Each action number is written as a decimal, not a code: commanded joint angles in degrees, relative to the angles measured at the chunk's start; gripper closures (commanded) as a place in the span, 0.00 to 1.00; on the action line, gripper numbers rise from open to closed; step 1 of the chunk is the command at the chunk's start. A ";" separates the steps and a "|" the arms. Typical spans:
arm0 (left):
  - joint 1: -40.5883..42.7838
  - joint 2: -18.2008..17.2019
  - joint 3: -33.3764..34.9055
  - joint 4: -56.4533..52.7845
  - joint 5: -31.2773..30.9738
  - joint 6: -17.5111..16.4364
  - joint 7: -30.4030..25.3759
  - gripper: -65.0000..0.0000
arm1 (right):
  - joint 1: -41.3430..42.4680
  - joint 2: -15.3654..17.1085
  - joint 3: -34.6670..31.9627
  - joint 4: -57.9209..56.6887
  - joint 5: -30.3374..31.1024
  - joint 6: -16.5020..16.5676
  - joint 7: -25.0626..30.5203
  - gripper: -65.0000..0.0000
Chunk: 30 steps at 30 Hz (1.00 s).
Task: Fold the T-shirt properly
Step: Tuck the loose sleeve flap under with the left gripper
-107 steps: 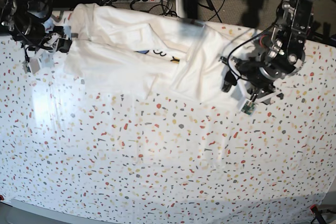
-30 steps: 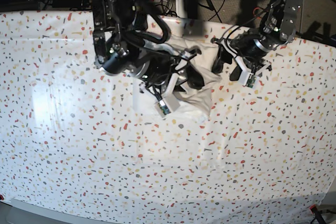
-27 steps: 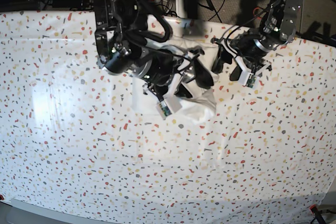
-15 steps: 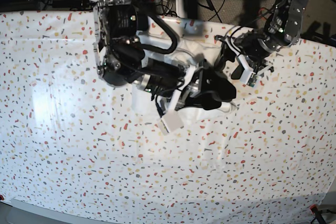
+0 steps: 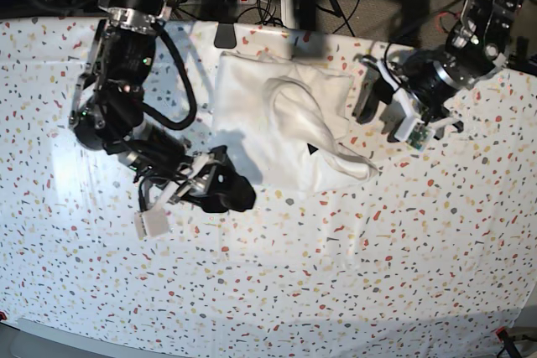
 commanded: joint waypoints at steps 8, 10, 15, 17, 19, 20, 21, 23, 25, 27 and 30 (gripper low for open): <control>4.09 7.04 1.49 8.35 -2.97 -2.99 -2.01 0.47 | -2.23 7.45 8.37 1.05 0.28 0.49 1.22 0.47; 4.00 8.09 4.04 8.35 -2.21 -3.50 -1.75 0.47 | -3.32 7.91 9.46 1.05 0.39 0.49 1.38 0.47; 3.72 8.35 11.87 8.35 7.08 0.33 -5.53 0.47 | -4.42 7.67 9.97 1.05 0.42 0.49 1.25 0.47; 3.52 8.33 14.14 8.33 10.84 4.42 -5.46 0.47 | -4.42 7.69 9.97 1.05 0.39 0.49 1.09 0.47; 3.52 8.33 15.67 8.31 13.14 5.84 -4.92 0.47 | -4.39 7.65 9.97 1.05 0.44 0.49 1.14 0.47; 3.56 8.33 16.37 8.31 13.46 5.88 -4.70 0.47 | -4.39 7.67 9.97 1.05 0.44 0.49 1.20 0.47; 3.56 8.33 17.20 8.31 13.66 5.97 -4.70 0.47 | -4.39 7.67 9.97 1.05 0.44 0.49 1.27 0.47; 3.54 8.35 18.67 8.31 13.66 5.99 -4.83 0.47 | -4.39 7.67 9.97 1.05 0.42 0.49 1.31 0.47; 3.54 8.35 19.96 8.31 13.66 5.99 -5.14 0.48 | -4.39 7.67 9.97 1.05 0.42 0.49 1.31 0.47; 3.54 8.35 20.98 8.31 13.94 5.97 -5.16 0.51 | -4.39 7.69 9.97 1.05 0.42 0.49 1.31 0.47; 3.54 8.35 21.42 8.28 17.09 7.37 -5.42 0.54 | -4.39 7.67 9.97 1.05 0.44 0.49 1.31 0.47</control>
